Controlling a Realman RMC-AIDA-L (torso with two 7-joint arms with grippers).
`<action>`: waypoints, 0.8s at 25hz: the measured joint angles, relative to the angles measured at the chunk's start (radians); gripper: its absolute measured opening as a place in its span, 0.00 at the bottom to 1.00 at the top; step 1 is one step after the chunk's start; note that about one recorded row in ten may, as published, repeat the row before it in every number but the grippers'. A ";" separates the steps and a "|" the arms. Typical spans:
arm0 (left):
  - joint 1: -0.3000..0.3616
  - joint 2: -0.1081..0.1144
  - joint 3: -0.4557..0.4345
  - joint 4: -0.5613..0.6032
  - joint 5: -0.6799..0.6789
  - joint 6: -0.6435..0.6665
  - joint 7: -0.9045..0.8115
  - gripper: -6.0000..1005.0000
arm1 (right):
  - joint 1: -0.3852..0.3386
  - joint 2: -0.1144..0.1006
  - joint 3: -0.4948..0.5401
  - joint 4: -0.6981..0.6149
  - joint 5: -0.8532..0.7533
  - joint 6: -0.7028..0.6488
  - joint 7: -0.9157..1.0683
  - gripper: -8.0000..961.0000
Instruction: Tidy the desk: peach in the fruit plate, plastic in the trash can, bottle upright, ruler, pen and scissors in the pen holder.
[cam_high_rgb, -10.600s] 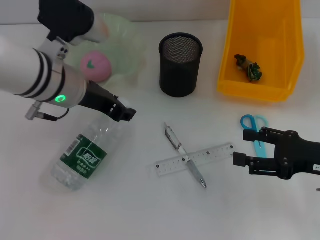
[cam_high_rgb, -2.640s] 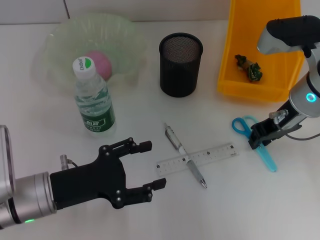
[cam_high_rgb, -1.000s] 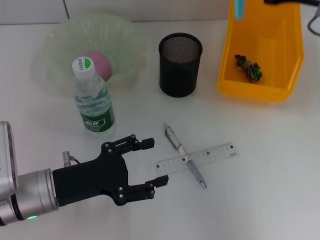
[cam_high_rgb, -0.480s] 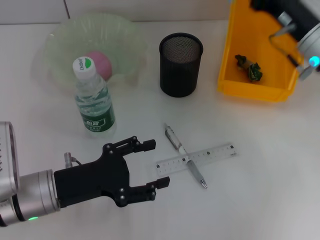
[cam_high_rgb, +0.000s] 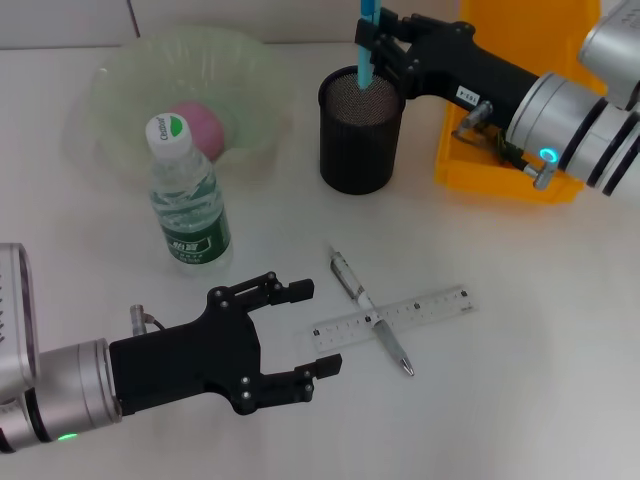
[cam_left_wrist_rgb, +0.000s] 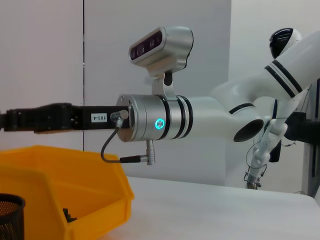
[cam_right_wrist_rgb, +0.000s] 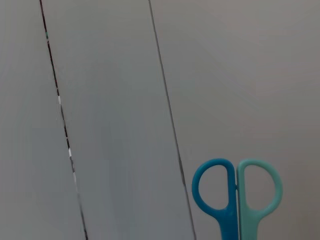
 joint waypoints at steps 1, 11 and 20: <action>0.000 0.000 0.000 0.000 0.000 0.000 0.000 0.79 | 0.000 0.000 0.000 0.000 0.000 0.000 0.000 0.24; 0.005 0.000 0.000 0.000 0.000 0.000 0.000 0.79 | 0.001 0.000 -0.047 -0.018 -0.024 0.022 0.051 0.24; 0.012 0.003 -0.002 0.000 0.000 0.021 0.000 0.79 | -0.059 -0.004 -0.049 -0.114 -0.040 0.016 0.137 0.44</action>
